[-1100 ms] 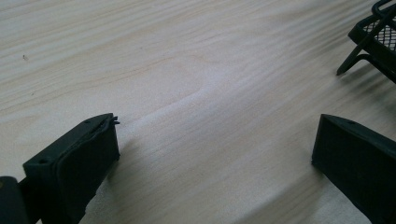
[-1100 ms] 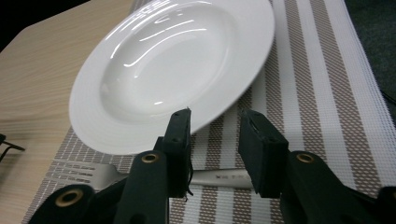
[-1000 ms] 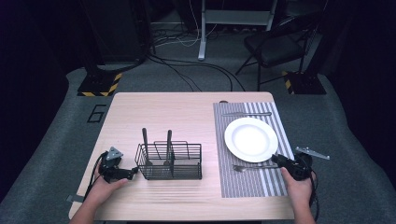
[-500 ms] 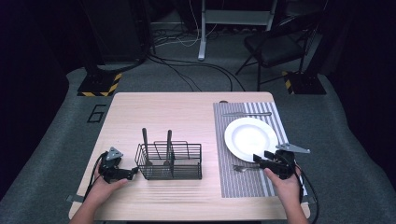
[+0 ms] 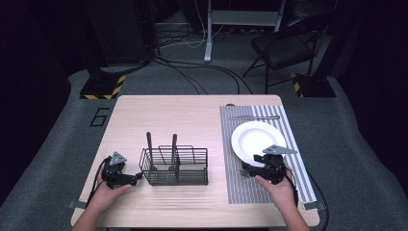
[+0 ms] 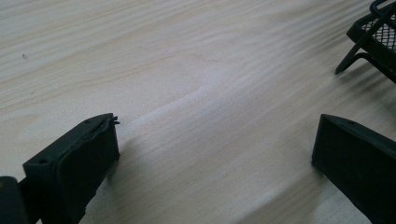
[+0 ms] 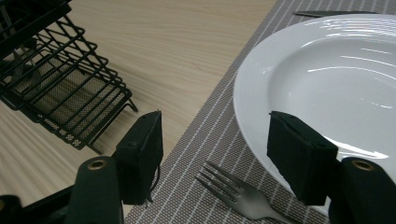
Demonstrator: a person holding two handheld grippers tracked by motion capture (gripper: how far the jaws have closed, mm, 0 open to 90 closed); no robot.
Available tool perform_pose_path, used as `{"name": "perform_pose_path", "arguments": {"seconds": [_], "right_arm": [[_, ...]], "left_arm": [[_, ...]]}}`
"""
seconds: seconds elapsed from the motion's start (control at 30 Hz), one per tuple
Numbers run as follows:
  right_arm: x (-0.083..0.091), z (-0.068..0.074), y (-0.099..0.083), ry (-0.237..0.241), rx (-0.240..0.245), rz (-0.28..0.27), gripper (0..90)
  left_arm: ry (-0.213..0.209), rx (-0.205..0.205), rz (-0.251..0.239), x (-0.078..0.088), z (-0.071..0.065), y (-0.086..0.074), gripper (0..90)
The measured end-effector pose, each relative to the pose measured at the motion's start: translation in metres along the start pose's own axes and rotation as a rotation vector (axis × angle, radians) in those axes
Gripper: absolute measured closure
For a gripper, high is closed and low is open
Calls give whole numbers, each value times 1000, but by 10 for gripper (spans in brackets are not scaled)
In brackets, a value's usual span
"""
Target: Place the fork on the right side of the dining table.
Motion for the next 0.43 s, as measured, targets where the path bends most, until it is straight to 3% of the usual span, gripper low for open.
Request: {"name": "perform_pose_path", "arguments": {"seconds": [0.37,0.43], "right_arm": [[-17,23,-15,56,93,30,372],[-20,33,-21,91,144,35,403]], "left_arm": [[0,0,0,0,0,0,2],[0,-1,-1,0,0,0,2]]}}
Point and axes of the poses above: each handheld gripper's, and its own axes: x roughly backward along the jaws, y roughly out of its top, z roughly to its left, the point moved 6 cm from there along -x, roughly forward along the jaws, and after that the axes turned 5 degrees about -z, right-handed, at the moved point
